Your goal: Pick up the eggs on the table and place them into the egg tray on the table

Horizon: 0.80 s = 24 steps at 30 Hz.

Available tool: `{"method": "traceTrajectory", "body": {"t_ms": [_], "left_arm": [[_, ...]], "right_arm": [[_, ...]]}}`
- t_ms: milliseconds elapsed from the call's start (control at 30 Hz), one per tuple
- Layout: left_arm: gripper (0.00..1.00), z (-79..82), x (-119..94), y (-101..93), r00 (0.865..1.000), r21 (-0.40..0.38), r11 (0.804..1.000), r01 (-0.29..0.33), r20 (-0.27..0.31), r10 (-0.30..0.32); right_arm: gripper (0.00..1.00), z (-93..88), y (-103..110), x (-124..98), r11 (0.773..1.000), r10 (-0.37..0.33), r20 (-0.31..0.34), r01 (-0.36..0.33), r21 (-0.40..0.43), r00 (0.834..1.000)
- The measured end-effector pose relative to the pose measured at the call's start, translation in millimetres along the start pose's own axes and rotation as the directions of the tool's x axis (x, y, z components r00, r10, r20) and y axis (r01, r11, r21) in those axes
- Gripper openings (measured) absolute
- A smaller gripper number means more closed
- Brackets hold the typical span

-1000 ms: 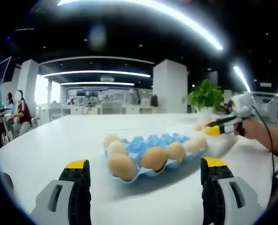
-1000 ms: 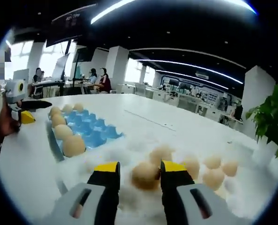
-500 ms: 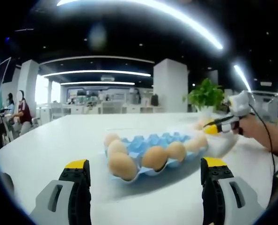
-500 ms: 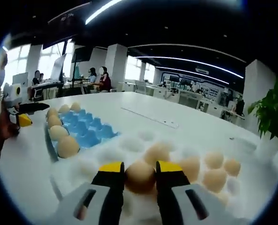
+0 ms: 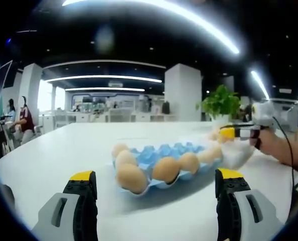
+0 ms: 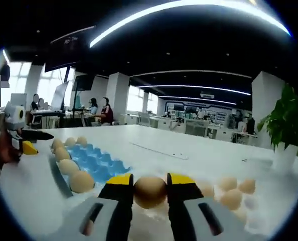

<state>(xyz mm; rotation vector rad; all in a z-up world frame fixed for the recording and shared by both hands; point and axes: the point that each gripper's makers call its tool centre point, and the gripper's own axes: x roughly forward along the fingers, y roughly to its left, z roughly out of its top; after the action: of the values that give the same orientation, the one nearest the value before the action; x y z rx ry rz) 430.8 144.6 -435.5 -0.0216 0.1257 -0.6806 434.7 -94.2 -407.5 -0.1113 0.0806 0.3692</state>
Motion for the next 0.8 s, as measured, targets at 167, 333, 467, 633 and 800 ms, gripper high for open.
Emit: {"method": "traceTrajectory", "body": {"t_ms": [167,333,467,633,800], "left_arm": [[1.0,-1.0,0,-1.0,1.0,0.008,1.0,0.002,-0.004,-0.002],[1.0,-1.4,0,-2.0,1.0,0.008,1.0,0.001,-0.004,-0.001],[1.0,-1.8,-1,-2.8,1.0,0.009,1.0,0.001,-0.006,-0.001],[1.0,-1.8,-1,-2.9,1.0,0.01,1.0,-0.003,-0.005,0.003],[1.0,-2.8,0,0.7,1.0,0.012,1.0,-0.006,-0.009,0.006]], "right_arm": [[0.27,11.6,24,29,0.996,0.085,0.012,-0.085,-0.002,0.996],[0.27,26.9,68,66,0.969,0.242,0.0,-0.242,0.045,0.97],[0.27,33.4,110,93,0.942,0.334,-0.03,-0.335,-0.019,0.942],[0.27,33.0,159,128,0.898,0.427,-0.091,-0.434,-0.073,0.9],[0.27,12.1,180,145,0.892,0.425,-0.215,-0.447,-0.069,0.879]]}}
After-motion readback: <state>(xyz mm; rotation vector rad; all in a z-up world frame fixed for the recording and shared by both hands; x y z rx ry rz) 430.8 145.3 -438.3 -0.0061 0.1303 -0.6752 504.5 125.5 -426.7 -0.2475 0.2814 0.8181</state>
